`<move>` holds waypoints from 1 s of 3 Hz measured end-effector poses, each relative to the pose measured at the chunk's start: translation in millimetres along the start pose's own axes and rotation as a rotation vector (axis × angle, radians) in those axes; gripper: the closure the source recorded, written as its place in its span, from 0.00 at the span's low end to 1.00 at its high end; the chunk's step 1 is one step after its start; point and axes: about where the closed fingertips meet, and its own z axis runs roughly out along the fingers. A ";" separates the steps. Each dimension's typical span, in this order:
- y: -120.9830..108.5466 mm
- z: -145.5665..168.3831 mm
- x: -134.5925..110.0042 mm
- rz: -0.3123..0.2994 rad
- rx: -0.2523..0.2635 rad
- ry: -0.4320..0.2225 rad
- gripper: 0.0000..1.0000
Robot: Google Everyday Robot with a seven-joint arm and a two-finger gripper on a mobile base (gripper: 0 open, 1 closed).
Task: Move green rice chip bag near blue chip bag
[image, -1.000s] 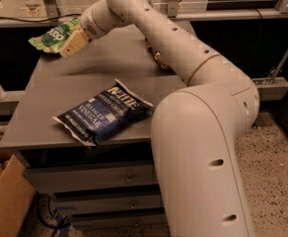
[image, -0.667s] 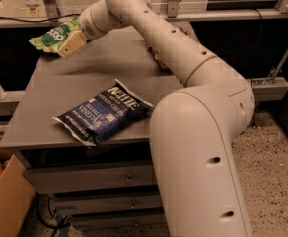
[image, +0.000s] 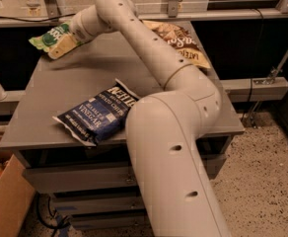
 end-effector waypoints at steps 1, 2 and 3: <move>-4.7 16.9 -3.3 0.014 0.003 -0.019 0.00; -6.9 26.2 -8.2 0.001 0.013 -0.021 0.16; -5.1 29.5 -12.5 -0.035 0.015 -0.010 0.40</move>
Offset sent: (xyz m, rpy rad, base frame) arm 0.0272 0.0276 0.0055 0.0169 -0.0417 -0.0184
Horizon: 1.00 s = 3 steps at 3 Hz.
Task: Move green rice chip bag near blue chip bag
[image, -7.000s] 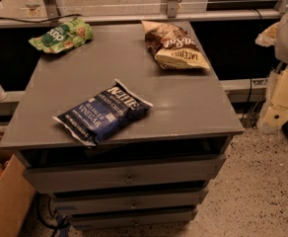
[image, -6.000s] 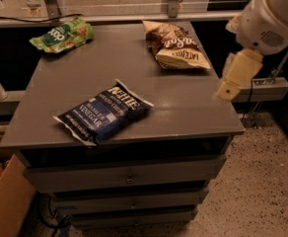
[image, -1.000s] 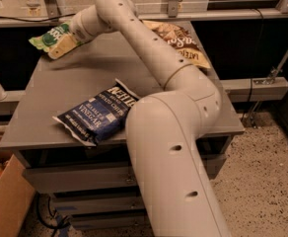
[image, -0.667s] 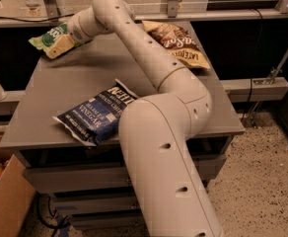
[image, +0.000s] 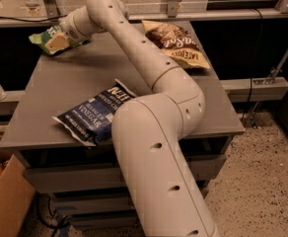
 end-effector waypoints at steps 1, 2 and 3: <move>0.7 -2.0 0.1 -0.013 0.006 0.013 0.63; 1.5 -7.9 0.9 -0.017 0.015 0.026 0.87; 2.4 -17.1 3.7 -0.015 0.024 0.040 1.00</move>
Offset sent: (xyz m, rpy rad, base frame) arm -0.0122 -0.0193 0.0097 -0.0415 -0.0275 -0.0316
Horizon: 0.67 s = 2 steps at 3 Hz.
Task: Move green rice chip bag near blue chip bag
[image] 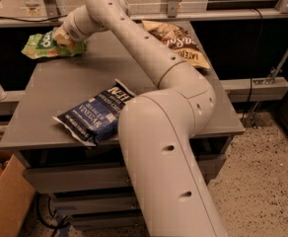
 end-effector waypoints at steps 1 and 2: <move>-2.6 -20.6 7.3 0.005 0.021 0.029 1.00; -5.6 -39.4 11.5 0.009 0.045 0.047 0.84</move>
Offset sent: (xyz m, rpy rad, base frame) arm -0.0185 -0.0689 0.0242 -0.0485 -0.0191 -0.0982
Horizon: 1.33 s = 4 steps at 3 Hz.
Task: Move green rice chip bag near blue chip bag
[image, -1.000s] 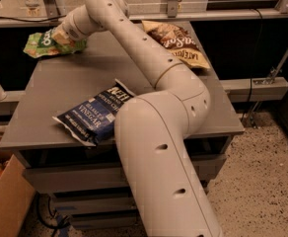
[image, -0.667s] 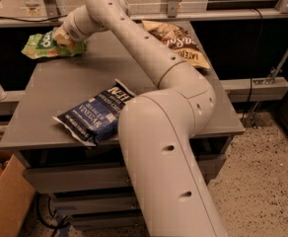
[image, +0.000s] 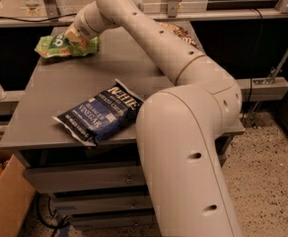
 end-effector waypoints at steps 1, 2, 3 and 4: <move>-1.8 -9.6 2.1 0.003 0.013 0.004 0.61; -4.6 -20.4 6.9 0.015 0.036 0.006 0.36; -7.4 -30.6 9.2 0.021 0.057 0.007 0.15; -6.9 -38.2 14.3 0.030 0.069 0.014 0.00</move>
Offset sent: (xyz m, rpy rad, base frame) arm -0.0088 -0.0411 0.0139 0.0110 -0.0198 -0.0773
